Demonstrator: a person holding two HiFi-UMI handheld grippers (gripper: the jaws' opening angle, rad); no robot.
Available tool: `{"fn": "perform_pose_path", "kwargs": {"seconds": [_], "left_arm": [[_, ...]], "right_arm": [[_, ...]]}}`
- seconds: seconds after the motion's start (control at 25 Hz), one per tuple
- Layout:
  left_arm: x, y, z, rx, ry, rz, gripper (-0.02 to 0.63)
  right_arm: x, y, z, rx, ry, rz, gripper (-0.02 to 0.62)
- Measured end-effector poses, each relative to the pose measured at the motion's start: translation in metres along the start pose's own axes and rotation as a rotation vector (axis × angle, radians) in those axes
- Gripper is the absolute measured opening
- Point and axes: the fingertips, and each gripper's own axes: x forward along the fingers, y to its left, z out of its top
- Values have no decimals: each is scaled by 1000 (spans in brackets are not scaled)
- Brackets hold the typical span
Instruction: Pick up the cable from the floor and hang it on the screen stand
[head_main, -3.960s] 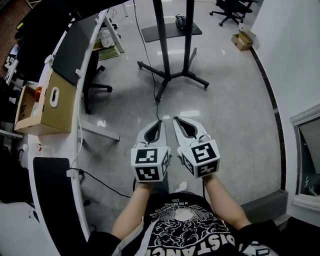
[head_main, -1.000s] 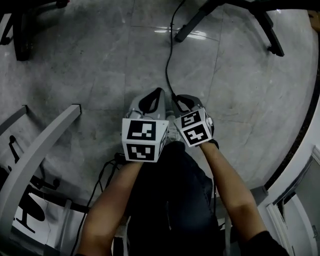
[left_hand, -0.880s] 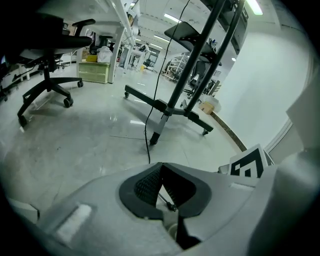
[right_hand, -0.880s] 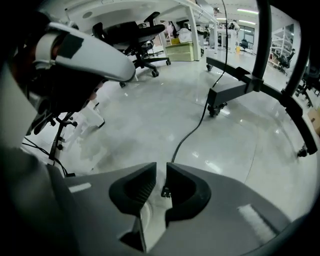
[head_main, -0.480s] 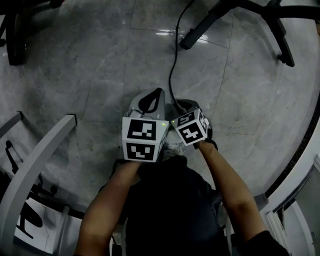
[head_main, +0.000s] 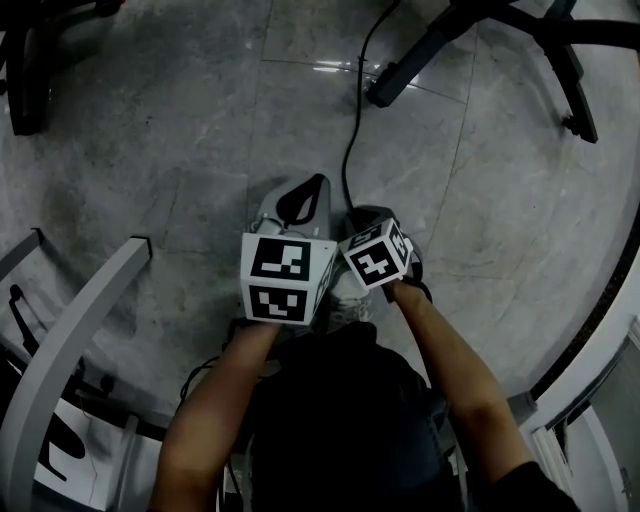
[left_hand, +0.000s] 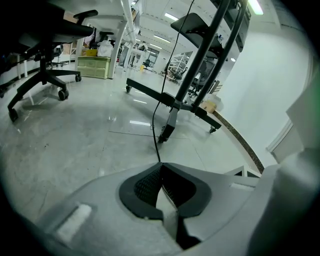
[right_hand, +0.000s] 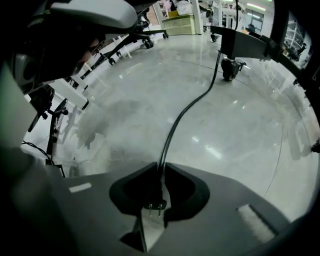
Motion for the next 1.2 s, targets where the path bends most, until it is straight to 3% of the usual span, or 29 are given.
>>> {"fn": "perform_pose_path", "kwargs": {"seconds": [0.32, 0.56, 1.2], "left_arm": [[0, 0, 1, -10, -2, -1, -2], [-17, -9, 7, -7, -2, -9, -2], [-138, -81, 100, 37, -46, -26, -2]], "right_arm": [[0, -8, -1, 53, 11, -15, 17], [-21, -5, 6, 30, -24, -34, 17], [-201, 21, 40, -38, -156, -136, 15]]}}
